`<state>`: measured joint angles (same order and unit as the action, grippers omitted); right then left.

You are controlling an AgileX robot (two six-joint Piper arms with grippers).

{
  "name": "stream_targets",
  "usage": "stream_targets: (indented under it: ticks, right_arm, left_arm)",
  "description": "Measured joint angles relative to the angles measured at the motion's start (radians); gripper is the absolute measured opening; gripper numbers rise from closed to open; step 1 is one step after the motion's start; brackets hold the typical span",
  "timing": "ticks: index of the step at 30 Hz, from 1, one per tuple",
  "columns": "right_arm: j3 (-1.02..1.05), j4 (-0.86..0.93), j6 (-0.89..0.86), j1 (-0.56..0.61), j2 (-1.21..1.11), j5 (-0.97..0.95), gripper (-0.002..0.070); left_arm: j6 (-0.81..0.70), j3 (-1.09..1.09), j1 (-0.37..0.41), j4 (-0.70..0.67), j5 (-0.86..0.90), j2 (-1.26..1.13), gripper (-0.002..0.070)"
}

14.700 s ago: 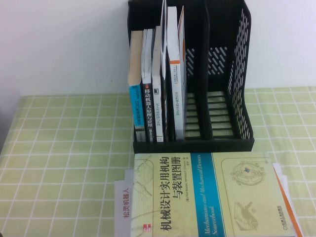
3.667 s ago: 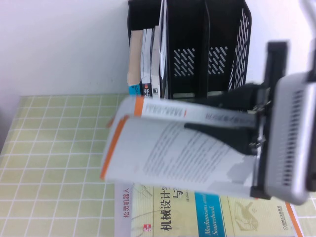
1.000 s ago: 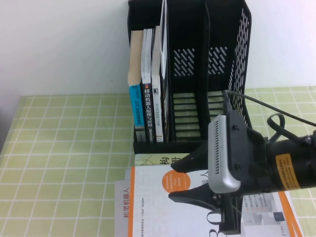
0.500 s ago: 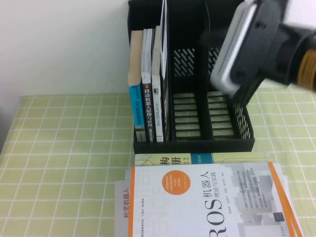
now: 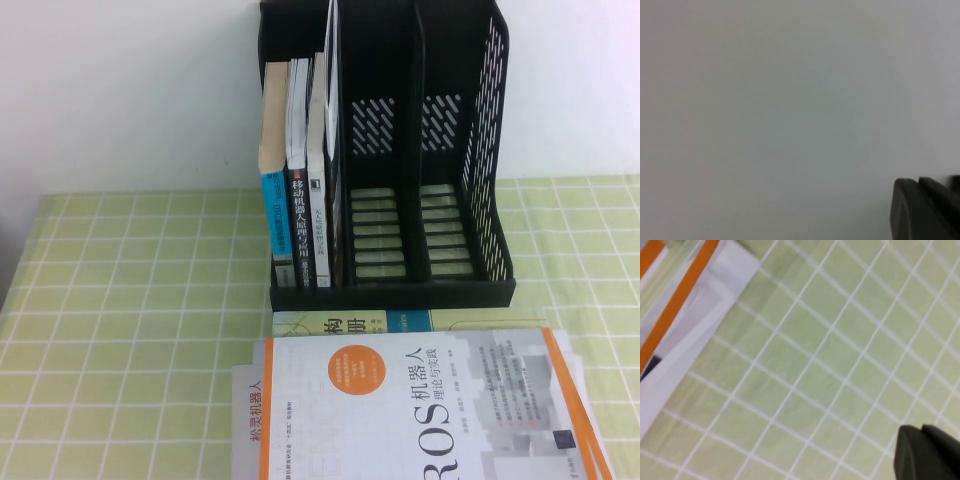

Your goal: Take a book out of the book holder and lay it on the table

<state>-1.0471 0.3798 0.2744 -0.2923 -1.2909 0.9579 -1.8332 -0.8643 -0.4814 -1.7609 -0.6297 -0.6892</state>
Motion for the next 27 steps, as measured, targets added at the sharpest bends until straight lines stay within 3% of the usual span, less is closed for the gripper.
stream_targets:
  ticks: [7,13,21,27]
  right_arm:
    - [0.224,-0.200,0.028,0.010,0.158,-0.150,-0.0001]
    - [0.402,-0.564,0.380,0.010,0.348,-0.408,-0.0001]
    - [0.571,-1.043,0.775,0.010,0.675,-0.599,-0.0001]
    - [0.711,-1.171,0.843,0.010,0.935,-0.552,-0.0001]
  left_arm:
    - [0.265,0.179,0.000,0.002,0.516,-0.008,-0.0003]
    - [0.296,0.272,0.000,0.032,0.804,-0.034,-0.0003]
    - [0.260,0.357,0.000,0.126,0.927,-0.034,-0.0003]
    - [0.184,0.458,0.000,0.126,0.839,-0.034,-0.0003]
